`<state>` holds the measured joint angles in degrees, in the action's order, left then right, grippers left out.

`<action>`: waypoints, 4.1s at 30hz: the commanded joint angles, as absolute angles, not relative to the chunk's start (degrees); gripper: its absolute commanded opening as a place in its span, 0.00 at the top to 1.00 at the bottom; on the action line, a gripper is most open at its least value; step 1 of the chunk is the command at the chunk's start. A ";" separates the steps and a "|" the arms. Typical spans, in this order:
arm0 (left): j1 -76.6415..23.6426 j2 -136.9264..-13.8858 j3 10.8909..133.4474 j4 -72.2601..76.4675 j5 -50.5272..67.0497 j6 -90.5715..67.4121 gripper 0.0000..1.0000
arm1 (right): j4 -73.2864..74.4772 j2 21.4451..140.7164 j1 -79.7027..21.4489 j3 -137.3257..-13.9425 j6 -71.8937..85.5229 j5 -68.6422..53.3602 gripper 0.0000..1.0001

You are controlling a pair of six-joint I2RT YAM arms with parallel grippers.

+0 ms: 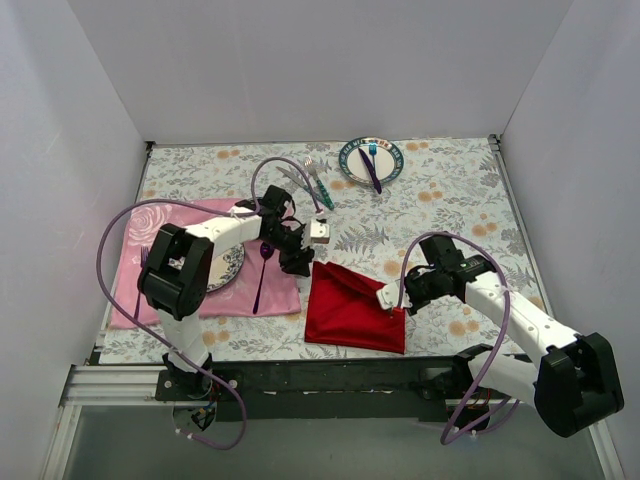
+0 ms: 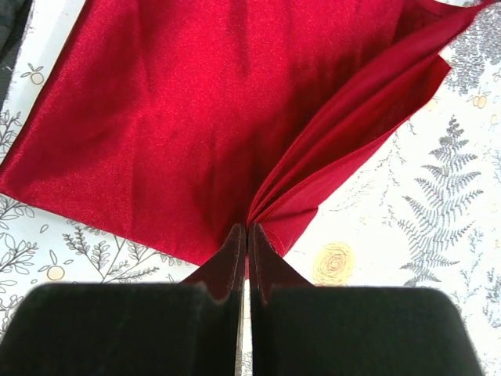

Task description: Fold the napkin into a case and place the utensils inside

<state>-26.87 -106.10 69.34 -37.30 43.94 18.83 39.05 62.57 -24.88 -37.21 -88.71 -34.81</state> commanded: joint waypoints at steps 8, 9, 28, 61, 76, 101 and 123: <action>-22.59 -106.78 80.85 -37.96 53.69 16.84 0.58 | 39.11 61.79 -25.58 -36.65 -89.30 -35.77 0.99; -22.76 -108.88 83.30 -38.84 54.22 18.53 0.57 | 39.29 61.53 -25.58 -36.65 -89.30 -35.86 0.99; -30.23 -122.25 94.83 -63.53 50.27 53.26 0.49 | 38.58 59.94 -25.84 -36.12 -89.65 -35.51 0.99; -33.13 -131.74 105.73 -75.05 47.90 59.51 0.15 | 37.71 60.29 -25.84 -37.44 -88.77 -35.25 0.99; -30.67 -127.09 100.90 -79.37 40.34 61.44 0.51 | 39.11 57.48 -25.84 -37.36 -85.69 -33.40 0.99; -27.07 -125.77 104.59 -76.38 51.41 47.65 0.11 | 37.00 59.06 -25.93 -39.02 -83.15 -33.40 0.99; -29.44 -126.83 101.42 -62.75 58.00 27.68 0.33 | 38.15 57.39 -26.01 -35.77 -86.13 -33.22 0.99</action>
